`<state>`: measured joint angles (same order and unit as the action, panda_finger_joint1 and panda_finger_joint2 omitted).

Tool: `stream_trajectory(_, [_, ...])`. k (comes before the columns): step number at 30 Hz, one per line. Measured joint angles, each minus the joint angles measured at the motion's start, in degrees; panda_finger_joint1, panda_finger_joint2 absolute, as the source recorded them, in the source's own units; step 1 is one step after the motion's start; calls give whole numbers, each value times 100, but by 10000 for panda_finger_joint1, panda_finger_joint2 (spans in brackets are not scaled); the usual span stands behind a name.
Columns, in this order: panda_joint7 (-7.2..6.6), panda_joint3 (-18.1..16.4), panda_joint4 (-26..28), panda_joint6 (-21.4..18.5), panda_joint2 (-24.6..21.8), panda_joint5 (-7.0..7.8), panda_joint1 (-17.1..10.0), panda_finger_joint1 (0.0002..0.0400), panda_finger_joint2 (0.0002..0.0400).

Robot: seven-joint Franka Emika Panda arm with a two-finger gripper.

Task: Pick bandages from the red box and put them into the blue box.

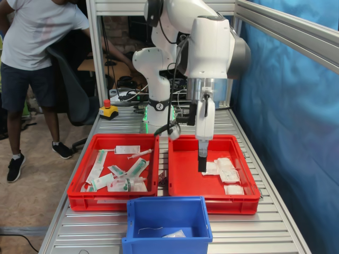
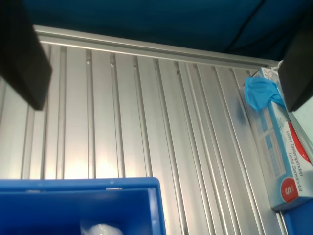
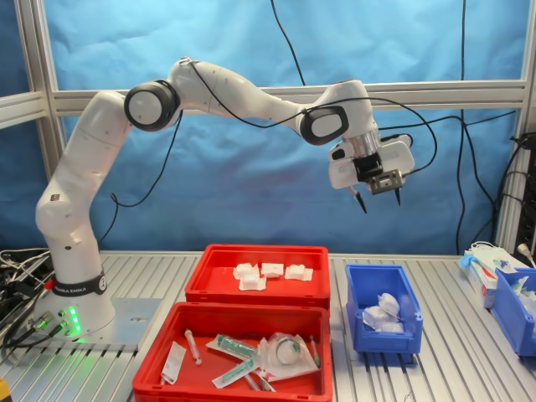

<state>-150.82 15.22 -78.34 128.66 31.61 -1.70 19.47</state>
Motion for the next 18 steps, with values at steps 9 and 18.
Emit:
stream_trajectory(9, [0, -661, -666, 0, -601, 672, -557, 400, 400])
stream_trajectory(18, [0, -860, -1789, 11, -1361, 997, -771, 400, 400])
